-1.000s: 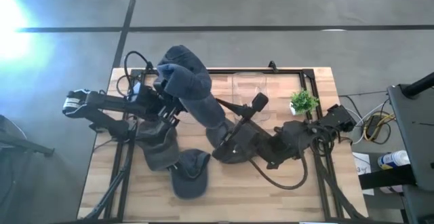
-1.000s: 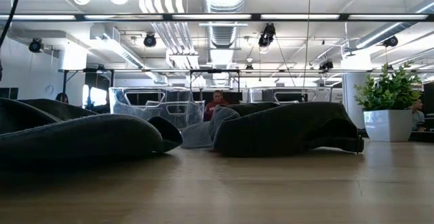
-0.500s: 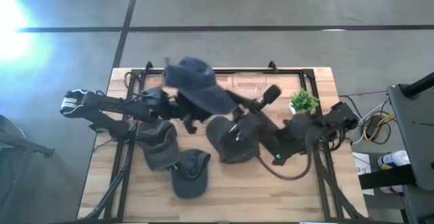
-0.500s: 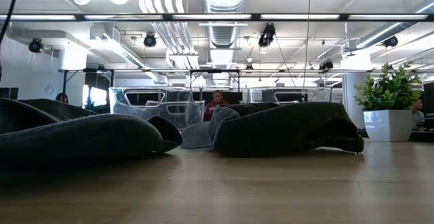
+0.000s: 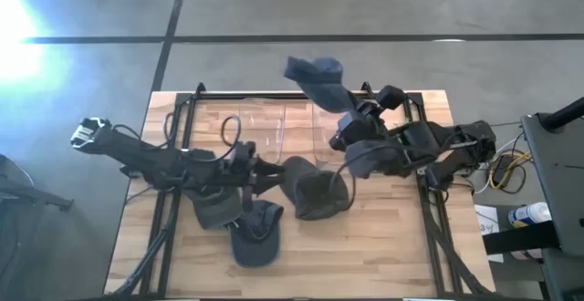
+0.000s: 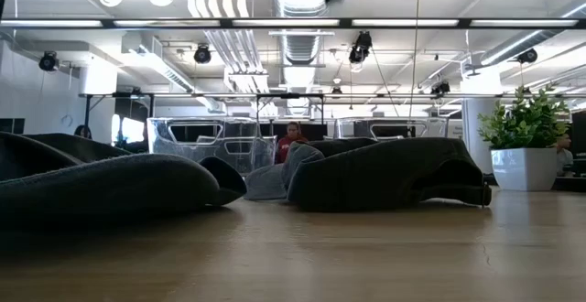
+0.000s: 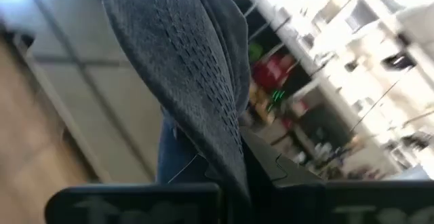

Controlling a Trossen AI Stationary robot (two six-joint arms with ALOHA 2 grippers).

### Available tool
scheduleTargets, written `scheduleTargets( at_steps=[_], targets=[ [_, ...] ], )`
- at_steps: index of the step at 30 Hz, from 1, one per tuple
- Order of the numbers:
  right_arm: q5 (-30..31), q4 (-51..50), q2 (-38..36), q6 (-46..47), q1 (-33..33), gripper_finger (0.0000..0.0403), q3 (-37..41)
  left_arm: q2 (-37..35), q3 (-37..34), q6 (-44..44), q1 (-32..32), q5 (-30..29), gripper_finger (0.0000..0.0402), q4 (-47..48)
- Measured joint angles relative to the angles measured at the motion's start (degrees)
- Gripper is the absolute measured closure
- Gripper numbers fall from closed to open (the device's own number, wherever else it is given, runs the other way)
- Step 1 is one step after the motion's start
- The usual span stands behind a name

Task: Pick & Place hat
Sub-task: Put the top blue cap into the right transparent bin

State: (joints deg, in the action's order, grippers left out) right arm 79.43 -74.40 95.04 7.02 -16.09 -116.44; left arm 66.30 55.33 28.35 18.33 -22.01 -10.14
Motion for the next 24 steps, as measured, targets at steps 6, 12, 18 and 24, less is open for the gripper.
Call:
scheduleTargets(
  at_steps=[6,12,18,24],
  targets=[
    [-17.44,-12.73,1.43,11.91,8.13,0.0389,7.43,-3.73,-2.38,7.36,2.61,-4.84,0.0264,8.75],
    [-20.04,-12.19,2.75,5.94,13.91,0.0390,16.86,-5.56,-2.95,12.62,2.82,-6.02,0.0264,18.17],
    [-22.01,-12.91,2.59,3.06,15.15,0.0390,25.74,-6.14,-3.19,18.96,2.90,-9.14,0.0264,32.61],
    [-25.96,-7.60,2.61,-3.69,15.36,0.0390,33.39,-6.20,-3.23,21.44,2.75,-14.08,0.0264,41.52]
  ],
)
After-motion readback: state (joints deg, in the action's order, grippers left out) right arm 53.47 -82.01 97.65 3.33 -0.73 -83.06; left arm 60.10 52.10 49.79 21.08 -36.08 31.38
